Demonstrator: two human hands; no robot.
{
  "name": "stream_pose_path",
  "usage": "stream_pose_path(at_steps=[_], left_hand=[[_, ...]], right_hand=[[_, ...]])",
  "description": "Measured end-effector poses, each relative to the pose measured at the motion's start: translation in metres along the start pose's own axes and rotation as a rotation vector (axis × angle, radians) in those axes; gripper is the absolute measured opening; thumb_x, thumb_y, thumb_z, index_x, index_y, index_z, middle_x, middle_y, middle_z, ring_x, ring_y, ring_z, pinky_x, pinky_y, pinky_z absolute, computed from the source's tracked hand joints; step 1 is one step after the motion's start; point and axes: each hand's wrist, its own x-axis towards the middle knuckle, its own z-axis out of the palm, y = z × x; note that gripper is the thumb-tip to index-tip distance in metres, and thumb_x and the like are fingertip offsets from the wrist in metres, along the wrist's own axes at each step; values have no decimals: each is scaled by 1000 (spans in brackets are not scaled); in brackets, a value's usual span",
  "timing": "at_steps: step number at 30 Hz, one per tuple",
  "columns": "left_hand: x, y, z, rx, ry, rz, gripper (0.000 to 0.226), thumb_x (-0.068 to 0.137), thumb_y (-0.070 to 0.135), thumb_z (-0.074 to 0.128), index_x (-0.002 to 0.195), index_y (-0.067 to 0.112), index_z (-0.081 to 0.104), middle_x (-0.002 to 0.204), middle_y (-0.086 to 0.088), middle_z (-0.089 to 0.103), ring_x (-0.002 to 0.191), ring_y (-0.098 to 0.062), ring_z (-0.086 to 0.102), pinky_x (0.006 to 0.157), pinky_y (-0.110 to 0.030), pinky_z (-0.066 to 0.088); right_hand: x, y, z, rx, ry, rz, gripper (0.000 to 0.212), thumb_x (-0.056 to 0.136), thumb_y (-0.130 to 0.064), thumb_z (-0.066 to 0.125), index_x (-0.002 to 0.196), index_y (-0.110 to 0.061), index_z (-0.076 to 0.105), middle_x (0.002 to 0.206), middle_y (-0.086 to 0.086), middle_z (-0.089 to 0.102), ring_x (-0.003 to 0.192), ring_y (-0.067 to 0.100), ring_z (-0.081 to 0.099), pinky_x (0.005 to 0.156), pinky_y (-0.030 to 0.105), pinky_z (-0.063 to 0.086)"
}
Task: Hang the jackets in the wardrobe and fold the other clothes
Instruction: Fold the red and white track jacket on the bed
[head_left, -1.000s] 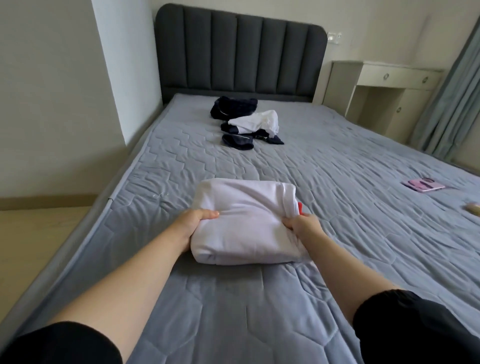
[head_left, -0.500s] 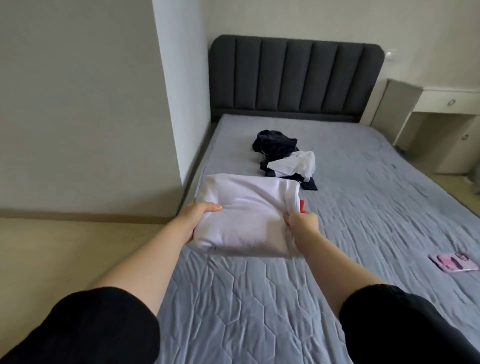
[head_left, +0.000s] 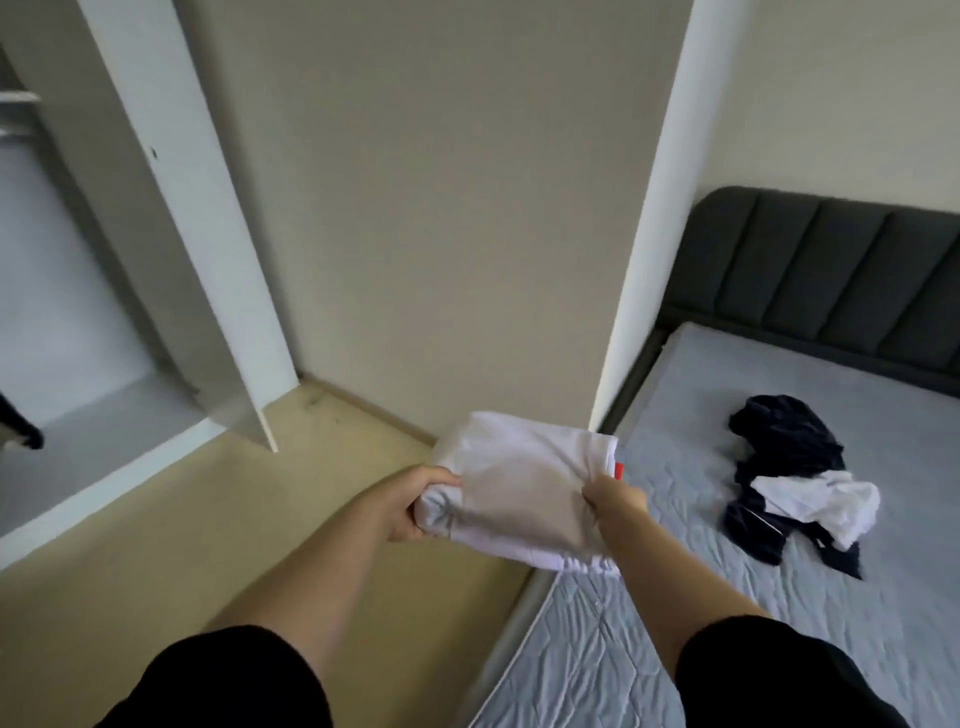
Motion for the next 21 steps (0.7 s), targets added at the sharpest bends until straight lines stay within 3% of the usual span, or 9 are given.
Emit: stream_pose_path(at_steps=[3,6,10,14,18,19,21], left_hand=[[-29,26,-79,11,103,19,9,89,14,58,92,5,61,67,-9,69,57,-21,68,49,-25,53],[-53,58,-174,-15,205,94,20,86,13,61,104,5,58,81,-11,69,67,-22,67,50,-26,53],[-82,89,-289,-113,314,212,20,84,11,60,104,7,60,78,-8,72,70,-21,69,58,-28,53],[-95,100,-360,-207,370,234,15,86,11,54,95,5,63,72,-7,71,67,-21,69,60,-26,54],[-98,117,-423,-316,468,297,18,86,10,52,101,1,60,92,-12,67,92,-30,63,93,-43,50],[-98,122,-440,-341,492,302,17,86,9,52,99,1,59,88,-12,67,89,-30,64,91,-42,51],[-98,133,-477,-390,543,308,11,84,9,55,93,3,59,70,-10,70,69,-27,69,66,-35,57]], right_hand=[[-33,-30,72,-33,-136,-4,25,83,4,54,108,7,58,67,7,48,75,22,51,72,27,38],[-65,-62,166,-93,-277,-84,25,86,3,53,110,0,57,70,4,46,76,20,50,72,24,37],[-106,-106,293,-173,-387,-215,30,86,2,52,115,7,55,84,9,52,89,24,53,76,28,39],[-144,-140,381,-209,-418,-281,20,87,-7,51,106,-3,56,72,3,49,79,23,51,75,28,40],[-167,-173,448,-250,-618,-380,8,87,-6,54,94,-8,57,73,3,55,75,23,55,77,32,43],[-171,-181,466,-240,-667,-395,8,88,-3,54,95,-6,58,74,4,55,77,24,55,79,33,43],[-180,-196,506,-246,-736,-421,8,89,-1,54,95,-4,57,74,5,55,78,24,55,79,33,43]])
